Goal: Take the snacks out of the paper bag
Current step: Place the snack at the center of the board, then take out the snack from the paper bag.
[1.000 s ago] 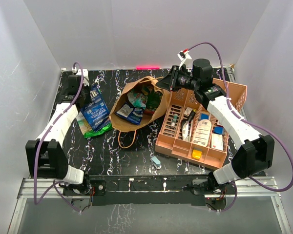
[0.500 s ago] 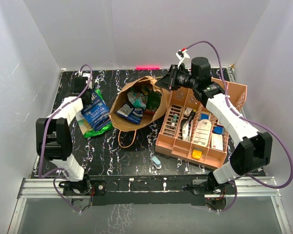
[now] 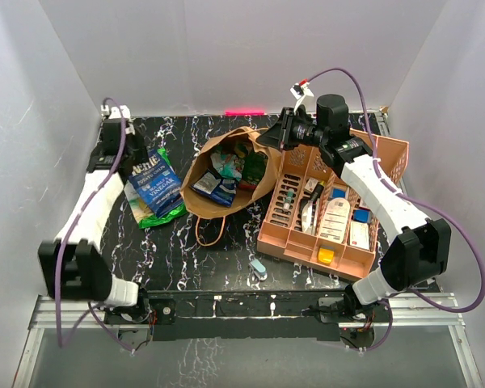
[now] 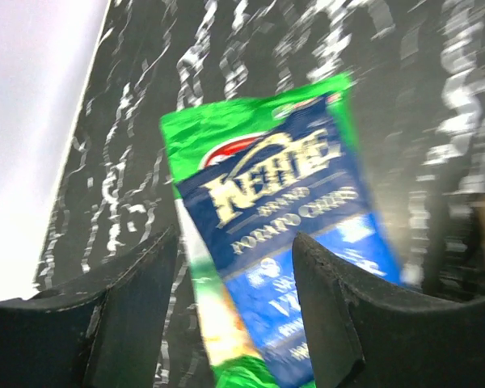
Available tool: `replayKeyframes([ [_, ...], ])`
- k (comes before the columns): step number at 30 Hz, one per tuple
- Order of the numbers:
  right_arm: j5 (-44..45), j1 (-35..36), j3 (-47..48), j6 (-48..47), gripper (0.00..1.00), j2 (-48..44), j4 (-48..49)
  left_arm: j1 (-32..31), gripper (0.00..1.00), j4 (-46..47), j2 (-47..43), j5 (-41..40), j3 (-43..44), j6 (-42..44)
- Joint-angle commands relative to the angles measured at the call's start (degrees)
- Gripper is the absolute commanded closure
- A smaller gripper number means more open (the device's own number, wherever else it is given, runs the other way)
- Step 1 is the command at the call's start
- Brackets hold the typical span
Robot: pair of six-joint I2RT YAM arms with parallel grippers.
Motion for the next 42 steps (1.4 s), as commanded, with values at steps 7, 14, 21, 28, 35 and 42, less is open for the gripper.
replayKeyframes([
  [7, -4.8, -0.4, -1.0, -0.6, 0.93, -1.5, 3.8, -13.7, 0.43, 4.0, -31.2, 21.7, -12.2, -11.1],
  [14, -4.8, -0.3, -2.3, -1.0, 0.93, -2.2, 4.3, -23.0, 0.44, 5.1, -39.2, 33.7, -15.2, -8.3],
  [21, -5.0, -0.1, -3.1, -0.4, 0.93, -2.1, 5.4, -32.5, 0.43, 1.6, -38.2, 37.9, -15.0, 5.3],
  [28, -4.4, -0.2, -3.1, -0.7, 0.93, -2.7, 4.7, -47.7, 0.46, -9.9, -27.6, 17.9, -8.8, 25.3],
  [35, -4.1, -0.2, -2.6, -1.4, 0.93, -3.0, 3.6, -48.1, 0.51, -13.5, -14.7, 7.2, -4.8, 40.5],
  [42, -3.6, -0.2, -2.4, -2.5, 0.93, -3.7, 2.0, -47.3, 0.45, -10.5, -8.8, 4.1, -6.8, 50.6],
])
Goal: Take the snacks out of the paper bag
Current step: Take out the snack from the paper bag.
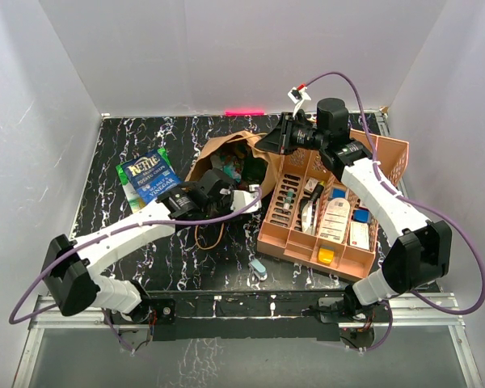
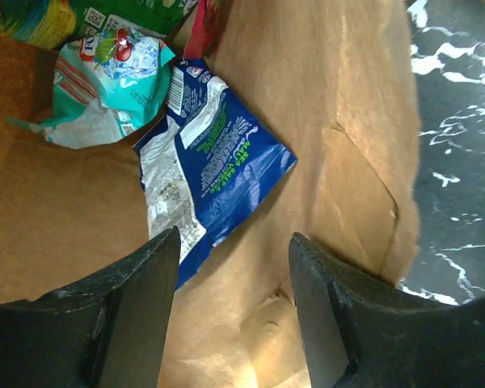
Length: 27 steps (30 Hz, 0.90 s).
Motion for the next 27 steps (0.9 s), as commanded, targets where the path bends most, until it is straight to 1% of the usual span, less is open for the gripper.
replayKeyframes([
  [1, 0.6, -0.2, 0.3, -1.7, 0.93, -2.7, -0.3, 0.8, 0.44, 1.4, 1.3, -3.2, 0.7, 8.1],
  [4, 0.6, -0.2, 0.4, -1.9, 0.93, -2.7, -0.6, 1.2, 0.41, 1.8, 4.0, -2.0, 1.8, 8.1],
  [8, 0.3, -0.2, 0.6, -1.9, 0.93, -2.7, -0.6, 2.7, 0.38, 5.4, 6.8, -2.5, 0.9, 9.4],
  [11, 0.2, -0.3, 0.6, -1.8, 0.93, -2.7, -0.6, 4.9, 0.38, 7.9, 9.5, -2.9, 1.3, 10.1],
  [14, 0.1, -0.2, 0.4, -1.9, 0.93, -2.8, -0.7, 6.9, 0.38, 12.7, 11.9, -5.1, 1.3, 11.2],
  [16, 0.2, -0.2, 0.4, -1.9, 0.93, -2.8, -0.7, 8.0, 0.4, 13.6, 13.7, -4.5, 2.1, 11.3],
  [18, 0.2, -0.2, 0.4, -2.0, 0.93, -2.6, -0.8, 8.3, 0.45, 13.9, 15.2, -4.8, 3.1, 11.0],
  [21, 0.2, -0.3, 0.9, -2.1, 0.93, -2.5, -1.3, 8.3, 0.58, 12.7, 15.5, -4.3, 4.9, 9.9],
  [25, 0.7, -0.3, 1.1, -2.5, 0.93, -2.6, -1.6, 8.1, 0.76, 11.6, 12.2, -2.2, 4.6, 8.4],
  [27, 0.6, -0.3, 1.0, -2.5, 0.93, -2.6, -1.5, 8.1, 0.88, 10.5, 10.2, -1.5, 4.5, 7.1],
])
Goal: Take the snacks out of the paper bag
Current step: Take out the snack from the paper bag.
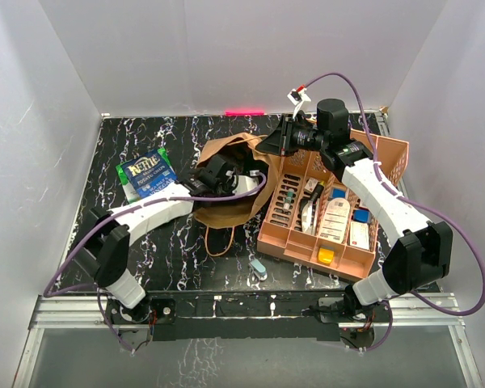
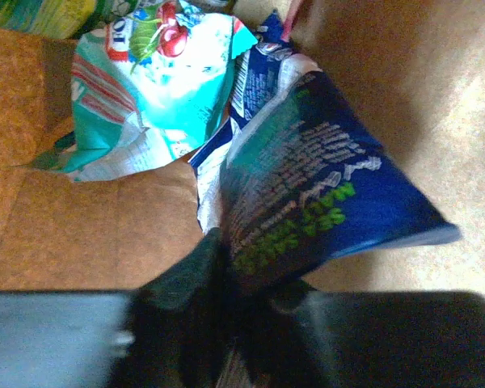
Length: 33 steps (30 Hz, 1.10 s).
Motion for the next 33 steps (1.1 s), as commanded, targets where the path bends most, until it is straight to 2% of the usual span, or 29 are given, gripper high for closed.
replayKeyframes([
  [1, 0.5, -0.3, 0.9, -1.1, 0.93, -2.0, 0.6, -0.3, 0.93, -2.0, -7.0, 2.6, 1.8, -3.0],
  [2, 0.6, -0.3, 0.9, -1.1, 0.93, -2.0, 0.6, -0.4, 0.99, -2.6, -8.5, 2.9, 1.7, -3.7],
  [3, 0.6, -0.2, 0.9, -1.1, 0.93, -1.9, 0.6, -0.5, 1.0, -3.0, -9.2, 3.4, 1.4, -4.3],
  [9, 0.9, -0.2, 1.1, -0.8, 0.93, -2.2, 0.8, -1.3, 1.0, -6.6, -17.5, 6.3, 0.7, -8.4],
  [17, 1.2, -0.3, 1.4, -0.6, 0.93, -1.7, 0.7, -1.6, 1.0, -15.4, -28.2, 7.7, 8.4, -20.4],
  [23, 1.0, -0.3, 1.6, -0.4, 0.93, -1.1, 0.9, -1.7, 1.0, -17.8, -37.6, 7.4, 12.8, -27.2],
  [28, 1.2, -0.3, 1.4, -0.4, 0.93, -1.0, 1.0, -1.7, 1.0, -19.2, -42.8, -1.9, 15.4, -30.1],
  [33, 1.2, -0.3, 1.1, -0.4, 0.93, -0.9, 1.2, -1.7, 1.0, -19.1, -43.3, -19.9, 15.6, -30.7],
])
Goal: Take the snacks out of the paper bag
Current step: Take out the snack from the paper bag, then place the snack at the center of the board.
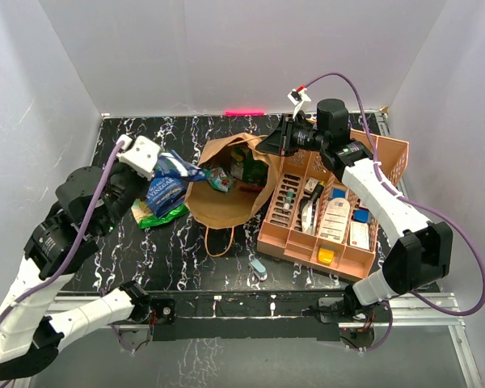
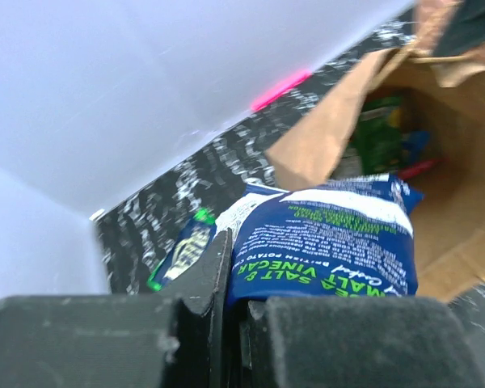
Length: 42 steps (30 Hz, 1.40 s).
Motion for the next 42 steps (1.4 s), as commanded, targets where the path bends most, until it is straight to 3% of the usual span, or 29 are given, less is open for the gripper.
replayKeyframes([
  [1, 1.0, -0.3, 0.9, -0.4, 0.93, -1.0, 1.3, -0.1, 1.0, 0.2, 1.2, -21.0, -0.1, -2.3],
  [10, 1.3, -0.3, 0.5, -0.8, 0.93, -1.6, 0.7, 1.8, 1.0, 10.0, 6.9, -33.5, -6.4, -0.7],
  [12, 1.4, -0.3, 0.5, -1.0, 0.93, -1.7, 0.5, 6.6, 1.0, 10.7, 9.3, -31.1, -5.1, -2.5],
  [16, 1.2, -0.3, 0.4, -1.0, 0.93, -1.5, 0.4, 20.4, 1.0, 10.7, 14.4, -17.2, -2.3, -8.1],
  [18, 1.2, -0.3, 0.4, -1.0, 0.93, -1.5, 0.4, 24.1, 1.0, 11.2, 18.0, -15.3, -1.7, -8.6],
  [25, 1.3, -0.3, 0.4, -1.1, 0.93, -1.2, 0.3, 28.1, 1.0, 19.5, 27.2, -13.5, -6.2, -6.0],
  [30, 1.2, -0.4, 0.6, -1.4, 0.93, -1.0, -0.1, 30.2, 1.0, 24.7, 33.4, -17.4, -6.8, -1.0],
  [38, 0.7, -0.3, 0.4, -1.2, 0.93, -0.9, 0.1, 32.0, 1.0, 27.8, 38.8, -12.9, -8.0, -4.3],
  [42, 0.8, -0.3, 0.1, -1.1, 0.93, -1.3, 0.2, 32.0, 1.0, 29.5, 40.6, -13.0, -12.4, -3.2],
])
